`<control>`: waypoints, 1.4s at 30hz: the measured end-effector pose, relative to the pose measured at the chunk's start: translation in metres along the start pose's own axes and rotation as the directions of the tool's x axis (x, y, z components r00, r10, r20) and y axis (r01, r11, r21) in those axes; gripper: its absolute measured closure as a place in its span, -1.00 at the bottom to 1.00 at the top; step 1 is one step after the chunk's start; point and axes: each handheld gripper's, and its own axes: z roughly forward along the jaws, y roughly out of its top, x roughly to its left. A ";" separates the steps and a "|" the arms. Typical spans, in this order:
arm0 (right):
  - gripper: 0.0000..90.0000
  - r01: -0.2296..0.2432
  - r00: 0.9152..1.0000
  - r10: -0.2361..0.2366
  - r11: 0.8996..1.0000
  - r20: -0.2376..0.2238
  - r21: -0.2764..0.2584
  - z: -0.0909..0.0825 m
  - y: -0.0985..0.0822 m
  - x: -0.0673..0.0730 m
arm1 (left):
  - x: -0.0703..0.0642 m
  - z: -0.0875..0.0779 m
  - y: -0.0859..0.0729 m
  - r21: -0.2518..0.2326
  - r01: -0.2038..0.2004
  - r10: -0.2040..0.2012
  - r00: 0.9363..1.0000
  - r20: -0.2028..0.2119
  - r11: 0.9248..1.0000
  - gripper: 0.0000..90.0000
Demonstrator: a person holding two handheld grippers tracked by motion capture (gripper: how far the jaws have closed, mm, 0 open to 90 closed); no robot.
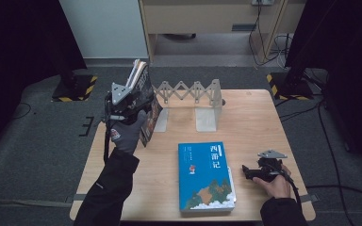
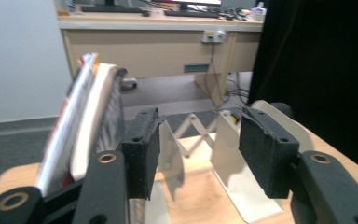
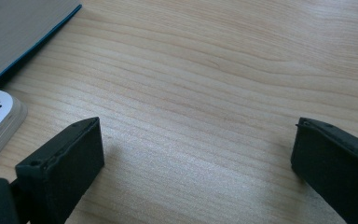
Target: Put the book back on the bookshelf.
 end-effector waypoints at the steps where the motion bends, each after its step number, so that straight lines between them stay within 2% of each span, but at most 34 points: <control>1: -0.96 0.002 1.000 -0.002 1.000 -0.003 0.000 0.000 0.000 0.000 | 0.000 -0.002 -0.002 0.005 0.006 -0.006 1.000 0.017 1.000 0.02; 4: -0.99 0.011 1.000 -0.011 1.000 -0.010 0.007 0.001 0.000 0.000 | -0.001 -0.010 -0.014 0.016 0.012 -0.013 0.998 0.063 1.000 -0.02; 6: -0.99 0.011 1.000 -0.010 1.000 -0.009 0.007 0.001 0.000 0.000 | 0.000 -0.011 -0.016 0.017 0.014 -0.016 0.997 0.069 1.000 -0.04; 8: -0.99 0.009 1.000 -0.009 1.000 -0.006 0.005 0.001 0.001 -0.001 | 0.001 -0.014 -0.024 0.025 0.022 -0.024 0.995 0.095 0.999 -0.06; 13: -0.98 0.007 1.000 -0.007 1.000 -0.004 0.005 0.001 0.001 -0.001 | -0.001 -0.019 -0.043 0.053 0.000 -0.007 0.993 0.116 0.999 -0.16; 16: -0.96 -0.001 1.000 0.001 1.000 0.003 0.005 0.001 0.001 -0.001 | -0.004 -0.021 -0.057 0.082 -0.001 -0.011 0.988 0.151 0.997 -0.18; 17: -0.85 -0.004 1.000 0.004 1.000 0.006 0.002 0.000 0.001 0.000 | -0.006 -0.020 -0.069 0.115 -0.006 -0.015 0.984 0.180 0.993 -0.19; 18: -0.85 -0.004 1.000 0.004 1.000 0.006 0.002 0.000 0.001 0.000 | -0.006 -0.020 -0.069 0.115 -0.006 -0.015 0.984 0.180 0.993 -0.20; 22: -0.58 -0.009 1.000 0.009 1.000 0.004 0.018 -0.006 0.004 0.001 | -0.008 -0.017 -0.092 0.169 -0.020 -0.016 0.977 0.210 0.985 -0.23; 23: -0.58 -0.010 1.000 0.010 1.000 0.002 0.017 -0.007 0.005 0.001 | -0.009 -0.015 -0.104 0.194 -0.030 -0.012 0.977 0.212 0.980 -0.24; 24: -0.56 -0.011 1.000 0.011 1.000 0.004 0.012 -0.008 0.006 0.002 | -0.009 -0.015 -0.104 0.194 -0.030 -0.012 0.977 0.212 0.980 -0.25; 27: -0.53 -0.005 1.000 0.005 1.000 0.003 -0.003 -0.010 0.008 0.003 | -0.010 -0.009 -0.122 0.252 -0.027 -0.034 0.972 0.233 0.967 -0.25; 30: -0.49 -0.004 1.000 0.004 0.999 -0.011 -0.033 -0.015 0.011 0.007 | -0.010 -0.005 -0.132 0.284 -0.012 -0.059 0.969 0.240 0.959 -0.26; 31: -0.48 -0.008 1.000 0.007 0.999 -0.026 -0.047 -0.017 0.013 0.009 | -0.009 -0.003 -0.135 0.287 -0.014 -0.055 0.971 0.232 0.958 -0.27; 33: -0.47 -0.009 0.999 0.007 0.998 -0.042 -0.058 -0.019 0.015 0.011 | -0.008 -0.003 -0.137 0.291 -0.004 -0.066 0.971 0.230 0.957 -0.28; 34: -0.46 -0.016 0.998 0.011 0.997 -0.067 -0.077 -0.023 0.017 0.014 | -0.008 -0.003 -0.140 0.298 0.002 -0.075 0.970 0.233 0.955 -0.28; 35: -0.46 -0.016 0.998 0.011 0.997 -0.067 -0.077 -0.023 0.017 0.014 | -0.007 -0.003 -0.142 0.306 -0.002 -0.074 0.969 0.236 0.952 -0.29; 38: -0.46 -0.023 0.994 0.012 0.995 -0.105 -0.101 -0.028 0.021 0.019 | -0.008 -0.001 -0.150 0.330 0.008 -0.095 0.964 0.248 0.944 -0.31; 42: -0.47 -0.022 0.989 0.004 0.993 -0.148 -0.119 -0.031 0.025 0.028 | -0.009 0.005 -0.157 0.349 -0.004 -0.093 0.961 0.261 0.937 -0.37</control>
